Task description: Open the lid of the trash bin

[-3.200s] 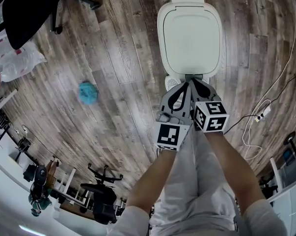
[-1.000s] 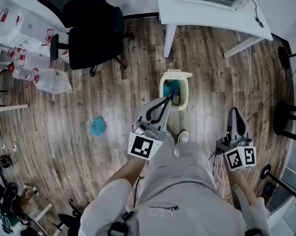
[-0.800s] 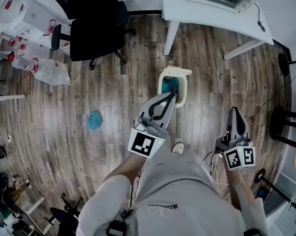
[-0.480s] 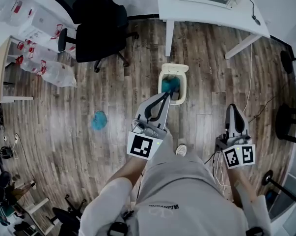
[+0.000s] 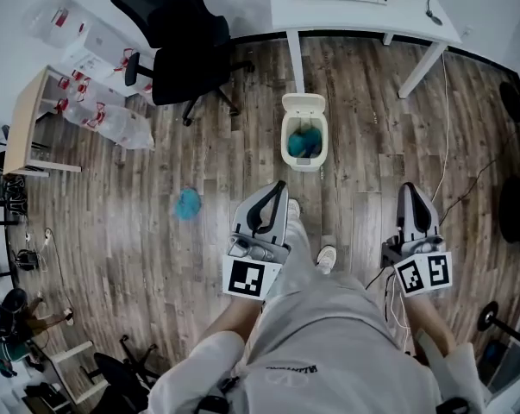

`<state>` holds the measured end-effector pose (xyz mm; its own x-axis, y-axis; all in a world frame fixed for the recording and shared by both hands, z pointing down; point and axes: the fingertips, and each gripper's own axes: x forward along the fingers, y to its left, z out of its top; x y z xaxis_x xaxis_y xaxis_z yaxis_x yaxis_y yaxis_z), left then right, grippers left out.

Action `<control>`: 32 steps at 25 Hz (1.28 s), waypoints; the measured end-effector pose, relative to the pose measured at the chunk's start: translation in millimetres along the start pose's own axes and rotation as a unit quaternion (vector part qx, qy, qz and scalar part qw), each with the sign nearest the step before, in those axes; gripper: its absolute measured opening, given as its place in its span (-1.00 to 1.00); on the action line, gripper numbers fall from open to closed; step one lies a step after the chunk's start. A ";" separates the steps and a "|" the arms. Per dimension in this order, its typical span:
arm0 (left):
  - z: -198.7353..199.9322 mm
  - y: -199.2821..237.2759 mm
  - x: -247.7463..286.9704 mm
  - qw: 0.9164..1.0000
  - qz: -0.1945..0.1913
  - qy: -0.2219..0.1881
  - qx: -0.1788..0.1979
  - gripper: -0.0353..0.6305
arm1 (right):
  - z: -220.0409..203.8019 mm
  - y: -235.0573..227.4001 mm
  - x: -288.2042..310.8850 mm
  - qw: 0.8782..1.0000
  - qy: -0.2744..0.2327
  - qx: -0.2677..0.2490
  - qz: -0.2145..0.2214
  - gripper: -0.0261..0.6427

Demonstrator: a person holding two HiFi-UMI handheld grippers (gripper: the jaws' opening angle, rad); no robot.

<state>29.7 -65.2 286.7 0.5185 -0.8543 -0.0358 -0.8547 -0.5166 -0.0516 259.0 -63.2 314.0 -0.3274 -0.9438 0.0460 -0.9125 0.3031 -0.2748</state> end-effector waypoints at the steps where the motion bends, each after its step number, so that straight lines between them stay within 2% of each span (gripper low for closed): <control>1: -1.3 -7.1 -12.9 1.000 0.005 0.009 0.004 -0.90 | -3.8 2.6 -9.7 1.000 0.005 0.004 0.001 -0.87; 4: -5.6 -20.9 -45.1 0.999 0.019 0.030 0.013 -0.90 | -12.1 13.8 -28.6 1.000 0.013 0.012 0.013 -0.87; 7: -6.6 -24.6 -68.4 0.999 0.033 0.035 0.020 -0.90 | -22.1 26.5 -34.2 0.999 0.016 0.025 0.030 -0.87; 16: 2.7 1.9 -138.2 0.998 0.060 0.009 0.007 -0.90 | -33.1 98.0 -45.5 0.998 0.015 0.015 0.055 -0.87; 26: 11.8 25.6 -244.0 1.000 0.015 -0.017 -0.006 -0.90 | -55.3 201.6 -112.1 1.000 0.009 -0.007 0.028 -0.87; 32: 3.2 28.1 -287.1 1.000 -0.007 -0.018 -0.024 -0.90 | -70.9 236.6 -152.3 1.000 0.014 -0.018 0.001 -0.87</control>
<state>-143.0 165.7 292.4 0.5301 -0.8448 -0.0723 -0.8472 -0.5313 -0.0040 75.6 161.6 310.1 -0.3350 -0.9394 0.0727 -0.9201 0.3095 -0.2400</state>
